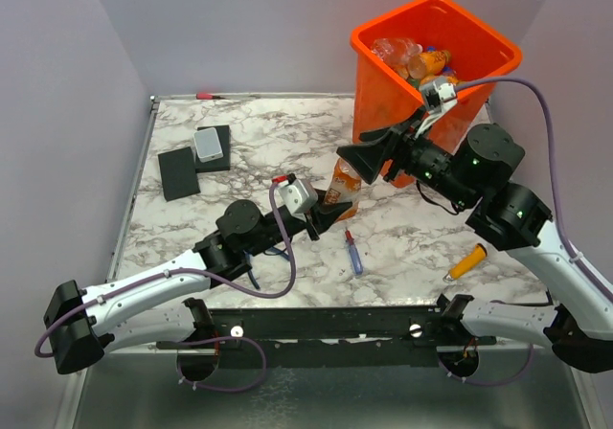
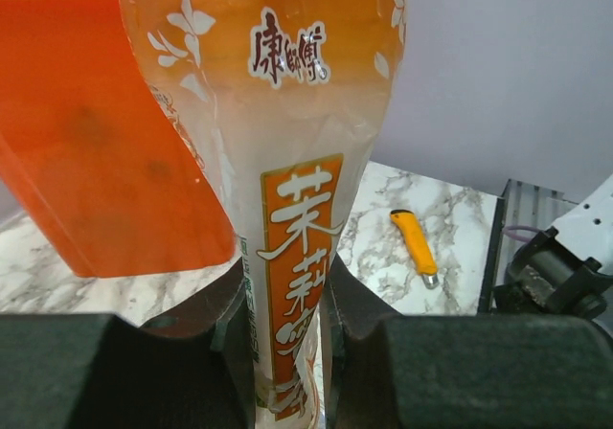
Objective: Put the plastic bottles in the bin
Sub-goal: Place the plastic bottle in the trash bin.
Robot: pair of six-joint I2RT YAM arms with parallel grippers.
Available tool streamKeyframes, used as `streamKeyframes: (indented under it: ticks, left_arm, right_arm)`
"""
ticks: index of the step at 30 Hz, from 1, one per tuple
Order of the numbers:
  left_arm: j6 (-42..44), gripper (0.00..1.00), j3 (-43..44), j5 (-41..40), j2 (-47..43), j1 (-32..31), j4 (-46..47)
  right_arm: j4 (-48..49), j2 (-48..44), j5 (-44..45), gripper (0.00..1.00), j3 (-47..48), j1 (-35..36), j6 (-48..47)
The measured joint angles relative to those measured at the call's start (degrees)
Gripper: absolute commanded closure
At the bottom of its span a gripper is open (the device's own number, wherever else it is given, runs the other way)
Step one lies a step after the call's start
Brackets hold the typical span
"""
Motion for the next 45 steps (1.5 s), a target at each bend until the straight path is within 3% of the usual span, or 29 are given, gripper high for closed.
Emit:
streamKeyframes:
  ticks: [8, 13, 15, 18, 19, 20, 22, 28, 32, 34, 37, 41, 45]
  left_arm:
    - [-4.0, 0.75, 0.2, 0.7, 0.3, 0.0, -0.1]
    - [-4.8, 0.76, 0.8, 0.7, 0.3, 0.0, -0.2]
    - [-4.8, 0.76, 0.9, 0.7, 0.3, 0.0, -0.2]
    - [-4.9, 0.74, 0.9, 0.6, 0.3, 0.0, -0.4]
    - [-5.0, 0.69, 0.9, 0.5, 0.3, 0.0, -0.8]
    - [-5.0, 0.54, 0.9, 0.5, 0.3, 0.0, -1.3]
    - [-4.9, 0.03, 0.9, 0.4, 0.4, 0.0, -1.6]
    - [-5.8, 0.01, 0.3, -2.3, -0.7, 0.0, 0.0]
    - [-4.8, 0.01, -3.9, -10.1, -6.5, 0.0, 1.0]
    - [-3.4, 0.01, -6.3, -14.8, -10.3, 0.0, 1.1]
    - [-0.4, 0.01, -9.3, -23.5, -15.3, 0.0, 1.2]
    - [2.3, 0.01, -12.8, -37.4, -19.5, 0.0, 1.3]
    - [3.3, 0.01, -16.7, -50.1, -23.1, 0.0, 1.2]
  right_arm:
    - [0.6, 1.5, -0.3, 0.3, -0.1, 0.0, -0.5]
    - [-0.2, 1.7, -0.3, 0.35, -0.1, 0.0, -0.8]
    - [-0.9, 2.0, -0.2, 0.45, -0.1, 0.0, -0.8]
    - [-2.1, 2.8, -0.2, 0.71, -0.1, 0.0, -0.7]
    - [-2.2, 3.0, -0.2, 0.77, -0.1, 0.0, -0.7]
    - [-2.4, 3.2, -0.2, 0.84, -0.1, 0.1, -0.6]
    - [-2.6, 3.2, -0.2, 0.96, -0.1, 0.1, -0.8]
    - [-3.8, 3.3, 4.1, 1.0, 1.5, 0.1, -2.6]
    - [-3.9, 5.0, 15.3, 1.0, 9.9, 0.3, -9.1]
    - [-0.2, 5.8, 22.7, 1.0, 13.8, 0.2, -14.8]
    - [12.8, 6.5, 32.2, 1.0, 15.0, -1.5, -25.5]
    - [24.4, 11.9, 37.8, 1.0, 20.1, -10.7, -32.9]
    - [27.8, 19.7, 38.9, 1.0, 25.8, -23.0, -30.1]
